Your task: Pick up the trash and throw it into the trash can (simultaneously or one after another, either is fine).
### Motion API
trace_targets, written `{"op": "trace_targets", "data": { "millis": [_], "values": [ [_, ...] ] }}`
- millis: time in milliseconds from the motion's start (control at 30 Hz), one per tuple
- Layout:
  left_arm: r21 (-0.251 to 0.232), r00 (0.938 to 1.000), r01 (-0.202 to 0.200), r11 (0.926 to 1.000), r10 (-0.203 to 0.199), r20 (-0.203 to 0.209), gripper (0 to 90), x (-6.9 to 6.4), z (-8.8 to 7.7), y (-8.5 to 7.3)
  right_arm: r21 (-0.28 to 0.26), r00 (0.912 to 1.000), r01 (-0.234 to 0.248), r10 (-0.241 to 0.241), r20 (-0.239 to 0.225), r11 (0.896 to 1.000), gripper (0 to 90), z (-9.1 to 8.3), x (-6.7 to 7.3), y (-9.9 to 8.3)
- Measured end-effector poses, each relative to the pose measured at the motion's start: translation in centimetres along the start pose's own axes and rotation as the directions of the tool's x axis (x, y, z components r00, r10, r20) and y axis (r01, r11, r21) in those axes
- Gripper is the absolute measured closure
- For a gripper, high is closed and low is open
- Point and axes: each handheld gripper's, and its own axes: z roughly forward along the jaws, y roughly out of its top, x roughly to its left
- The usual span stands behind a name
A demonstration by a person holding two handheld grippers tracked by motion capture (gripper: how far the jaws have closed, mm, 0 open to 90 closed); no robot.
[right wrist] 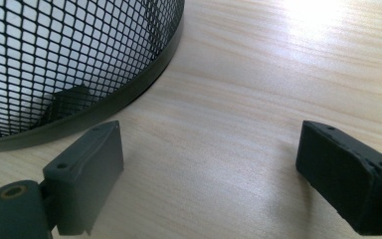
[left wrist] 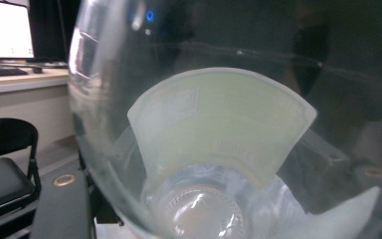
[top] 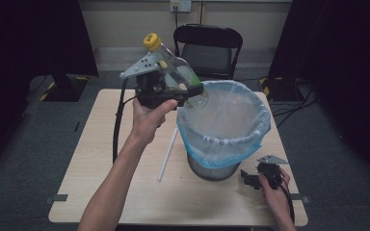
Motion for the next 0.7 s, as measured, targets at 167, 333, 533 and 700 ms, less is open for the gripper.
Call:
{"op": "trace_targets", "data": {
  "millis": [167, 333, 533, 700],
  "values": [
    [0.031, 0.9997, 0.004, 0.9995, -0.005, 0.024, 27.9, -0.2, 1.5, -0.2, 0.0, 1.0, 0.0, 0.0, 0.0, 1.0, 10.4, 0.0, 0.0, 0.0],
    [0.114, 0.9974, 0.023, 0.9932, -0.031, 0.066, 27.7, -0.2, 3.4, -0.2, 0.0, 1.0, 0.0, 0.0, 0.0, 1.0, 10.4, 0.0, 0.0, 0.0],
    [0.178, 0.9949, 0.034, 0.9835, -0.051, 0.088, 27.3, -0.2, 5.1, -0.5, 0.0, 1.0, 0.0, 0.0, 0.0, 1.0, 10.4, 0.0, 0.0, 0.0],
    [0.212, 0.9912, 0.038, 0.9765, -0.064, 0.116, 27.2, -0.7, 5.8, -0.8, -0.001, 1.0, 0.001, -0.001, 0.0, 1.0, 10.4, 0.0, 0.0, 0.0]
  ]
}}
